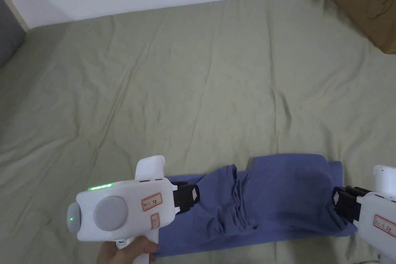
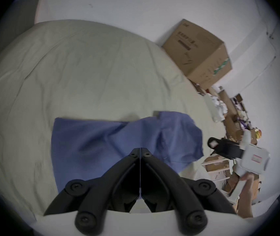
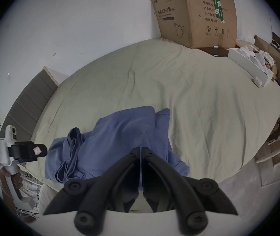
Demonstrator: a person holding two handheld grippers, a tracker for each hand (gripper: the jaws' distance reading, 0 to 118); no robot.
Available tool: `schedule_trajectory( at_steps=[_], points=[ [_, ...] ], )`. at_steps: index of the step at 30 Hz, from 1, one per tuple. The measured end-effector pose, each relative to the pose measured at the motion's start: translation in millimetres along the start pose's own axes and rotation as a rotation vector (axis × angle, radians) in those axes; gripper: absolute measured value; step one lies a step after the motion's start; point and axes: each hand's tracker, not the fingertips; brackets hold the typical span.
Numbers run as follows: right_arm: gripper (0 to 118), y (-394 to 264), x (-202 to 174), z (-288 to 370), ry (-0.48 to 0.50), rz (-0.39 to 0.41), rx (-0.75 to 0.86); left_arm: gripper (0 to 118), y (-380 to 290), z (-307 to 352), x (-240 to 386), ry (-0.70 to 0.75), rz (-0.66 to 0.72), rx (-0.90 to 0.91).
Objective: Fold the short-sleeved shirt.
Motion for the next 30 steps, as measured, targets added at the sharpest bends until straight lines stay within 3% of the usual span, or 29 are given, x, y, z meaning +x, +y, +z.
schedule_trajectory(
  at_steps=[6, 10, 14, 17, 21, 30],
  points=[
    [3, -1.8, -3.2, -4.1, 0.022, 0.006, -0.006, 0, -21.0, -55.1, 30.6, -0.069, -0.079, -0.166],
    [3, -4.1, -0.4, -4.5, 0.021, 0.008, -0.019, 0, -33.6, -79.3, 52.6, -0.038, -0.101, -0.207],
    [3, -4.4, 2.7, -4.4, 0.009, 0.004, -0.027, 0, -27.3, -74.5, 59.4, -0.045, -0.118, -0.206],
    [3, -3.2, 3.4, -3.6, 0.008, -0.002, -0.023, 0, -22.4, -58.1, 58.8, -0.157, -0.092, -0.171],
    [3, 0.1, -2.0, -1.7, 0.0, 0.013, -0.023, 0, -17.5, -29.1, 45.4, -0.177, -0.104, -0.108],
    [3, 3.0, -26.7, -2.0, 0.006, 0.077, -0.031, 1, -24.4, 48.5, -88.6, -0.202, 0.221, 0.015]
  ],
)
